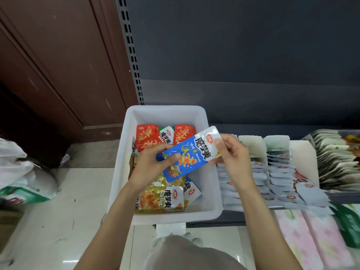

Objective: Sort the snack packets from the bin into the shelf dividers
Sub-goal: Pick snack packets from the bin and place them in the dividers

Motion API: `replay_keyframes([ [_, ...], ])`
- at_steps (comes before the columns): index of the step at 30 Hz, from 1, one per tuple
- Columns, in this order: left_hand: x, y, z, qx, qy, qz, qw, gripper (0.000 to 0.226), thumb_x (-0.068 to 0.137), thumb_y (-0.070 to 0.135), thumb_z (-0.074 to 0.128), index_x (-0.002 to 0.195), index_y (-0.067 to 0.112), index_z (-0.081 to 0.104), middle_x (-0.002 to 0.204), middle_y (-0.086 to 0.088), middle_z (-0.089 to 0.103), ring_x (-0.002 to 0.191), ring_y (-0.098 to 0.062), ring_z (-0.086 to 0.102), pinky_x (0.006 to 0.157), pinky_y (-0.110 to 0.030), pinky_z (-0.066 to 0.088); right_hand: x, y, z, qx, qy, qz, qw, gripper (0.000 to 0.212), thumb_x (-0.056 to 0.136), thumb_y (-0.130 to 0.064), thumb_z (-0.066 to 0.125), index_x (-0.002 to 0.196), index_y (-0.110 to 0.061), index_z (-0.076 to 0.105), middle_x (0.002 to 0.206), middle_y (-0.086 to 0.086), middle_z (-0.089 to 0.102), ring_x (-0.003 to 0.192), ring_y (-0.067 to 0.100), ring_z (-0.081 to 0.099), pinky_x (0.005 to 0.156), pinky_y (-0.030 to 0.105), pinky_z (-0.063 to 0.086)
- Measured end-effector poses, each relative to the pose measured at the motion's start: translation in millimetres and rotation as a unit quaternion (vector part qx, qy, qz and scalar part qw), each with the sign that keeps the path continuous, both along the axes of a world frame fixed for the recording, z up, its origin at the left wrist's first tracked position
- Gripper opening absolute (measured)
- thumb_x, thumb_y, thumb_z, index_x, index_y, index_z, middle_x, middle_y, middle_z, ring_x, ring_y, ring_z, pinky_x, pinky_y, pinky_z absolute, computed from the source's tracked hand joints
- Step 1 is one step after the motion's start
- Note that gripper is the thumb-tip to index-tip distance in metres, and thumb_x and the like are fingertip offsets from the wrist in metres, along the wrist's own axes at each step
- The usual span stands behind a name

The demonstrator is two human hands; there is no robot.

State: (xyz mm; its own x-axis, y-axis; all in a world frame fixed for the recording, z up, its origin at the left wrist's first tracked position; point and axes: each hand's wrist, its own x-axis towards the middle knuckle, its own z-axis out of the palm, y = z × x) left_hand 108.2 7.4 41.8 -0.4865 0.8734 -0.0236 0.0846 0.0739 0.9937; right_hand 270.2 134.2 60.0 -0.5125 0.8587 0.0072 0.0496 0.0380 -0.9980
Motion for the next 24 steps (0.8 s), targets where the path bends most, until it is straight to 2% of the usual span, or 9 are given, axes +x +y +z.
replay_keyframes([
  [4,14,18,4,-0.013,0.123,-0.001,0.992,0.006,0.081,0.023,0.071,0.086,0.027,0.07,0.079,0.021,0.069,0.074,0.005,0.064,0.063,-0.014,0.048,26,11,11,0.019,-0.057,0.021,0.998,0.024,0.085,-0.001,0.065,0.097,-0.021,0.061,0.083,-0.005,0.072,0.07,0.014,0.069,0.046,0.026,0.053],
  [7,35,42,9,0.012,0.209,0.011,0.978,0.016,0.083,0.025,0.071,0.098,0.025,0.069,0.085,0.026,0.065,0.069,0.011,0.059,0.06,-0.007,0.042,47,17,21,0.061,-0.047,-0.047,0.996,0.018,0.087,0.0,0.063,0.092,-0.018,0.063,0.086,-0.001,0.07,0.067,0.008,0.066,0.048,0.021,0.052],
  [9,46,64,11,0.052,0.187,0.046,0.98,0.026,0.086,0.024,0.066,0.112,0.028,0.061,0.095,0.019,0.065,0.079,0.011,0.059,0.065,-0.005,0.043,66,26,30,0.084,-0.012,-0.12,0.989,0.013,0.088,-0.001,0.062,0.092,-0.013,0.064,0.087,0.004,0.068,0.068,0.006,0.063,0.051,0.021,0.053],
  [12,52,99,-1,0.044,0.206,0.039,0.977,0.038,0.09,0.023,0.061,0.127,0.023,0.051,0.115,0.007,0.063,0.104,-0.004,0.058,0.089,-0.02,0.045,97,38,44,0.101,0.044,-0.221,0.969,0.014,0.089,-0.003,0.062,0.089,-0.017,0.064,0.086,0.006,0.066,0.071,0.011,0.063,0.053,0.019,0.054],
  [15,56,123,-22,-0.037,0.403,-0.093,0.91,0.04,0.086,0.034,0.061,0.123,0.021,0.059,0.12,0.001,0.063,0.112,-0.019,0.056,0.097,-0.035,0.041,114,47,48,0.083,0.063,-0.273,0.956,0.011,0.09,-0.007,0.061,0.089,-0.017,0.063,0.089,0.011,0.062,0.078,0.027,0.066,0.044,0.007,0.041],
  [17,61,125,-31,-0.023,0.458,-0.133,0.879,0.029,0.08,0.034,0.06,0.104,0.024,0.07,0.101,0.003,0.071,0.093,-0.02,0.064,0.088,-0.038,0.047,113,51,44,0.087,0.073,-0.262,0.959,0.011,0.092,-0.005,0.058,0.094,-0.012,0.066,0.089,0.007,0.065,0.084,0.026,0.066,0.049,0.009,0.046],
  [19,65,118,-36,-0.012,0.466,-0.167,0.869,0.018,0.081,0.026,0.064,0.096,0.027,0.074,0.089,0.006,0.072,0.08,-0.018,0.065,0.079,-0.036,0.051,109,56,40,0.121,0.061,-0.227,0.964,0.02,0.092,-0.001,0.057,0.095,-0.017,0.069,0.087,-0.01,0.07,0.082,0.012,0.066,0.063,0.017,0.054],
  [21,68,109,-40,-0.019,0.473,-0.203,0.857,0.02,0.087,0.024,0.062,0.103,0.031,0.072,0.095,0.008,0.071,0.084,-0.015,0.065,0.077,-0.03,0.053,103,62,38,0.199,-0.01,-0.178,0.964,0.029,0.091,0.003,0.056,0.095,-0.023,0.07,0.089,-0.018,0.07,0.079,0.005,0.067,0.069,0.017,0.054],
  [24,69,100,-44,0.004,0.489,-0.209,0.847,0.022,0.089,0.023,0.058,0.107,0.029,0.071,0.103,0.009,0.071,0.088,-0.011,0.066,0.076,-0.027,0.053,86,69,33,0.375,-0.157,-0.088,0.909,0.033,0.083,0.009,0.056,0.096,-0.016,0.074,0.094,-0.009,0.071,0.073,0.002,0.064,0.072,0.011,0.048],
])
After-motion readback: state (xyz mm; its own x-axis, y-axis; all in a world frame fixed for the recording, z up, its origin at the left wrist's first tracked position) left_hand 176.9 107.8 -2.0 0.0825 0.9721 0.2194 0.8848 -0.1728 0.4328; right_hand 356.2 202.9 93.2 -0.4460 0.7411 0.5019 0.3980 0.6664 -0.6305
